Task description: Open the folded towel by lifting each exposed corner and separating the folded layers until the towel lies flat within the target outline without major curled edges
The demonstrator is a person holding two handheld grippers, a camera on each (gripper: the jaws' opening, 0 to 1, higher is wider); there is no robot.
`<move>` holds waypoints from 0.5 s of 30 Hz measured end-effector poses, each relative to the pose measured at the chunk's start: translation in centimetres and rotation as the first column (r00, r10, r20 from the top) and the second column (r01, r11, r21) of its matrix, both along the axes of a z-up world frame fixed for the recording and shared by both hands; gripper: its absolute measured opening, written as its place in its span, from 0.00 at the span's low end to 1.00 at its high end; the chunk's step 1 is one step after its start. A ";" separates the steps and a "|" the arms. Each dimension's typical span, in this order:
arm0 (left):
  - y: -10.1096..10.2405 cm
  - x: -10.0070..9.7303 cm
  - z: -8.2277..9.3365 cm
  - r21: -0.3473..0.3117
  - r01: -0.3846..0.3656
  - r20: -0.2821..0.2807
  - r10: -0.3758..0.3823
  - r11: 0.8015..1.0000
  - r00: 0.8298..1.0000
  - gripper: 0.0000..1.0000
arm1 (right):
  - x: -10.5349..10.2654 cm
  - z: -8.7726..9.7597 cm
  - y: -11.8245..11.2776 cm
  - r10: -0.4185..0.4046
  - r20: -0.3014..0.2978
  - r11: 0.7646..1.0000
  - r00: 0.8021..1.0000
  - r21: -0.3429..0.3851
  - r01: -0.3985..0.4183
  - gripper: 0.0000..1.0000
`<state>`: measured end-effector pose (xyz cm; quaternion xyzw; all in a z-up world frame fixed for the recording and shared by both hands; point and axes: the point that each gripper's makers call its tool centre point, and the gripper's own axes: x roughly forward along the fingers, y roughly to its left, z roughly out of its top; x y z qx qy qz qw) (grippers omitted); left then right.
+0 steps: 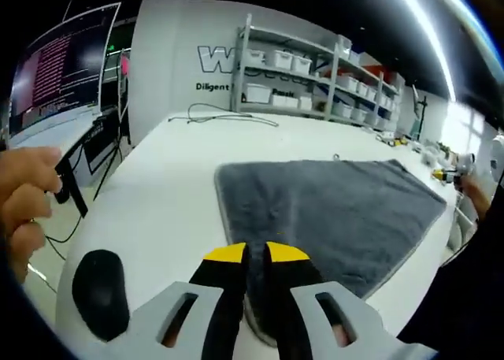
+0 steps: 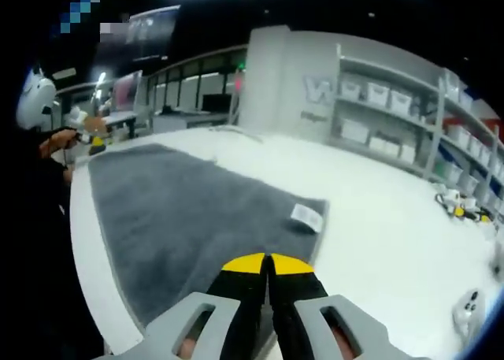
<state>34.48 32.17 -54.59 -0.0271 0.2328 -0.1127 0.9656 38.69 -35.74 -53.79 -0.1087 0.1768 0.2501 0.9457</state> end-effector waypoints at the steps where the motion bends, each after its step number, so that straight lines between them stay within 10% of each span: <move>1: -0.1 0.4 0.0 0.007 0.001 0.007 -0.001 1.000 1.000 0.04 | 0.3 0.1 0.1 -0.003 0.004 1.000 1.000 0.004 0.003 0.00; 15: -1.5 7.2 0.0 -0.040 -0.022 0.085 0.025 0.999 0.996 0.01 | 5.9 -0.1 -0.4 -0.077 0.037 0.997 0.996 0.028 0.076 0.00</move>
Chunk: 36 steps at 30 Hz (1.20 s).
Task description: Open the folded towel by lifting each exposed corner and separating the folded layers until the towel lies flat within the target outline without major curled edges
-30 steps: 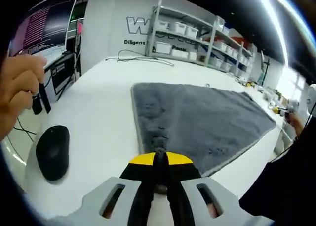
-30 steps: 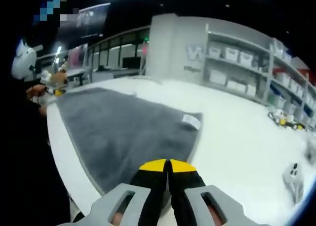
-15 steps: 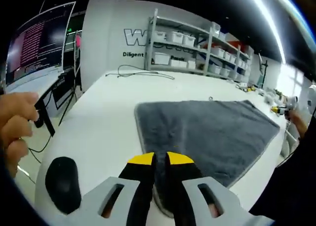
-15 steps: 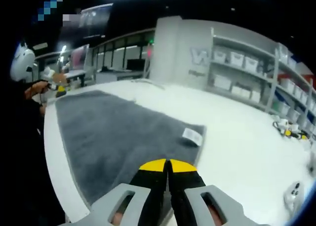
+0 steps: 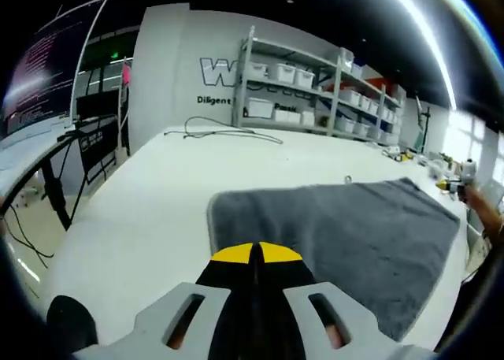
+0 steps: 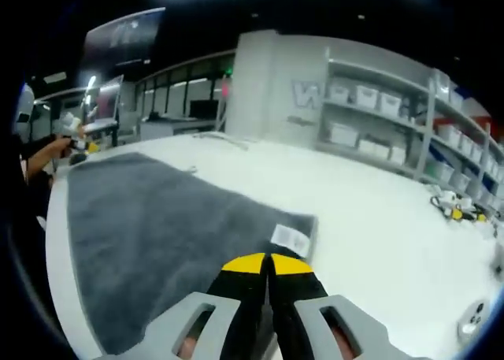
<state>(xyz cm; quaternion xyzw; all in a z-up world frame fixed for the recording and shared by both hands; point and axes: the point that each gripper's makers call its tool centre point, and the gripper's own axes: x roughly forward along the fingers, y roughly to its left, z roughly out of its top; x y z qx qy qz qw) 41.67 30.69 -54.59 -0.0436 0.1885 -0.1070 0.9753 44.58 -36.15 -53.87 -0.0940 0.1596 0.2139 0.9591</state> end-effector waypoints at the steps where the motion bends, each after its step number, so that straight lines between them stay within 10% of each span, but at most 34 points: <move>1: 0.0 0.5 0.0 -0.005 -0.010 0.002 0.010 1.000 1.000 0.01 | 0.3 0.0 -0.1 -0.005 0.002 1.000 1.000 0.007 0.005 0.00; 36: 1.3 9.4 -1.5 0.098 -0.113 0.039 0.109 0.989 0.993 0.01 | 7.9 -3.0 2.5 0.032 -0.059 0.999 0.998 0.006 -0.032 0.00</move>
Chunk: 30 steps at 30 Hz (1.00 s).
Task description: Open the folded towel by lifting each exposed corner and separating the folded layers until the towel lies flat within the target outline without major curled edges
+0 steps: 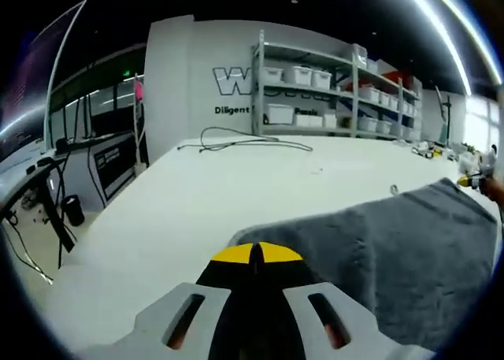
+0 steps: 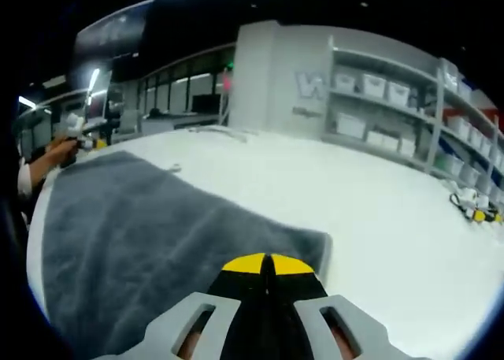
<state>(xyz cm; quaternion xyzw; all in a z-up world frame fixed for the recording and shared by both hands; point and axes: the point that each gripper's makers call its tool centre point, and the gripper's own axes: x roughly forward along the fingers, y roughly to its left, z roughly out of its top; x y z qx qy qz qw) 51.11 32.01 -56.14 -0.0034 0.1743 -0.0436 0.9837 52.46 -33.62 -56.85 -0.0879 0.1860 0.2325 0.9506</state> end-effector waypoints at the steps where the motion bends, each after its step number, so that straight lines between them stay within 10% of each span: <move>1: 0.0 0.1 -0.2 0.001 -0.001 -0.004 0.001 1.000 1.000 0.01 | 0.2 -0.2 0.0 -0.003 -0.008 1.000 1.000 0.001 0.003 0.00; 30: -1.1 2.2 -2.8 -0.010 0.036 -0.100 -0.037 0.999 0.994 0.01 | 4.0 -1.9 -0.8 -0.085 -0.036 0.994 0.996 -0.070 0.082 0.00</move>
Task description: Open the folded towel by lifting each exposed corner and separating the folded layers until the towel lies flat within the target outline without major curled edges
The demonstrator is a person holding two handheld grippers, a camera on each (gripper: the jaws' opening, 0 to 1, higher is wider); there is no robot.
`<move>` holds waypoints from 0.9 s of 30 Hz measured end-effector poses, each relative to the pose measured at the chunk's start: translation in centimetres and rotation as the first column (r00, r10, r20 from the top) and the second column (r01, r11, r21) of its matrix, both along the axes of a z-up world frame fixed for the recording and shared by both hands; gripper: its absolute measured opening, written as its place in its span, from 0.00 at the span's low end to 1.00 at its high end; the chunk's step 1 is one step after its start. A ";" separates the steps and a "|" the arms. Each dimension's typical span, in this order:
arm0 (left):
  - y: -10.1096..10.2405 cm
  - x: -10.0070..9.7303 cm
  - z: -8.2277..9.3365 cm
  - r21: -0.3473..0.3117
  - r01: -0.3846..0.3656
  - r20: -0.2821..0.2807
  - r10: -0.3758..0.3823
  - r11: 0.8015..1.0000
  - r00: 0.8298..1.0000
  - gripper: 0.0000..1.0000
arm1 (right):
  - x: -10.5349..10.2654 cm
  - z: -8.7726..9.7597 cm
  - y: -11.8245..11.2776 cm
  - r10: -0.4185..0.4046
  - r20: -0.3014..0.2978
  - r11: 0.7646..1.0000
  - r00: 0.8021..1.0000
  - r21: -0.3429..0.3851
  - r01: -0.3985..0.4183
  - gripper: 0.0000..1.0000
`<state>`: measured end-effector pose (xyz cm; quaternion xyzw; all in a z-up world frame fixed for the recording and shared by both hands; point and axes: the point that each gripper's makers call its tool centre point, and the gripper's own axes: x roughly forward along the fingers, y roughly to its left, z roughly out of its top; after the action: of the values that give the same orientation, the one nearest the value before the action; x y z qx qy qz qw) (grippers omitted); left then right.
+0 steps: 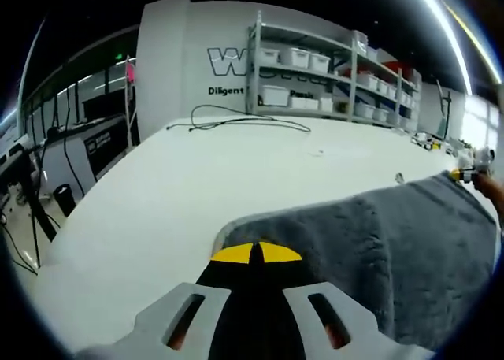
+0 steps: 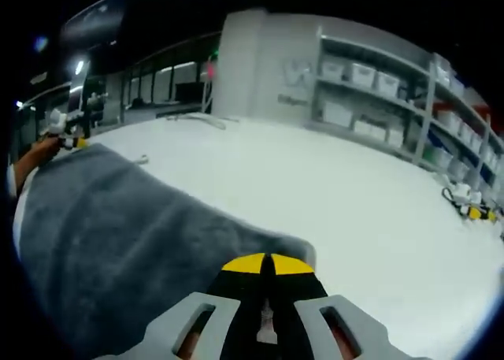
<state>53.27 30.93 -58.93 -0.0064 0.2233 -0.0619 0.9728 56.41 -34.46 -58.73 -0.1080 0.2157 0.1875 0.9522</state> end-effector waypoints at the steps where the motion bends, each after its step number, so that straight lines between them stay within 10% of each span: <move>1: -0.1 0.1 -0.1 -0.003 0.004 -0.005 -0.004 1.000 1.000 0.01 | -0.1 -0.1 0.1 0.003 -0.001 1.000 1.000 -0.010 -0.003 0.00; 27: 1.8 1.8 -0.9 0.103 -0.045 -0.012 0.046 0.994 0.999 0.01 | 0.2 -0.8 0.0 -0.010 -0.014 1.000 1.000 -0.008 0.010 0.00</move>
<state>55.10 32.69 -59.86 0.0381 0.2328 -0.0280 0.9714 56.56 -34.43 -59.53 -0.1092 0.2237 0.1825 0.9512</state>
